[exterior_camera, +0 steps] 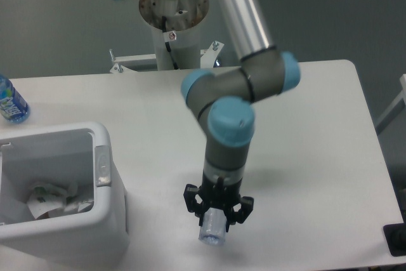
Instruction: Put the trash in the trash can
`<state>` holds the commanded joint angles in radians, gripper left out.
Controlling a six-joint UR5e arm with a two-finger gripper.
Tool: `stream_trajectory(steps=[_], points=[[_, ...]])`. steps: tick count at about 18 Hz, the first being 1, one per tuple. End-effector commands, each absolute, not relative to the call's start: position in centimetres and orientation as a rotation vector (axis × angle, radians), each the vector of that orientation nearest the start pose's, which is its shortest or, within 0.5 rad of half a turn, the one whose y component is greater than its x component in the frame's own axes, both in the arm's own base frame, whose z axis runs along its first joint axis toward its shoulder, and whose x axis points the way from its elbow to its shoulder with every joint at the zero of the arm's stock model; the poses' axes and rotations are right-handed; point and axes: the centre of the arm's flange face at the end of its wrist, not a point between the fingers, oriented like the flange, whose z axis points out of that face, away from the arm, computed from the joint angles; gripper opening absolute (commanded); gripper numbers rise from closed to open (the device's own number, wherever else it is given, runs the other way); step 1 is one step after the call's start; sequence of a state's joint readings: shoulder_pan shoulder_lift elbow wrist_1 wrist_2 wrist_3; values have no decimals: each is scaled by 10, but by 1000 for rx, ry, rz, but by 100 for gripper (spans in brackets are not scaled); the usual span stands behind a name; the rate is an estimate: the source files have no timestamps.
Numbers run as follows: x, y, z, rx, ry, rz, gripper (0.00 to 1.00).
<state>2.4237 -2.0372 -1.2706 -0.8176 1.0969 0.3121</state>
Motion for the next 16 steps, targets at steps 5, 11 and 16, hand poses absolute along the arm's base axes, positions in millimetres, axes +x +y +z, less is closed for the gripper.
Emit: stream_trajectory(steps=[5,11,16], points=[[-404,609,560,-2158,-621,-117,58],[-314,634,601,-2134,-528,-187,59],[-231,672,588,-2184,-431,-284,60]])
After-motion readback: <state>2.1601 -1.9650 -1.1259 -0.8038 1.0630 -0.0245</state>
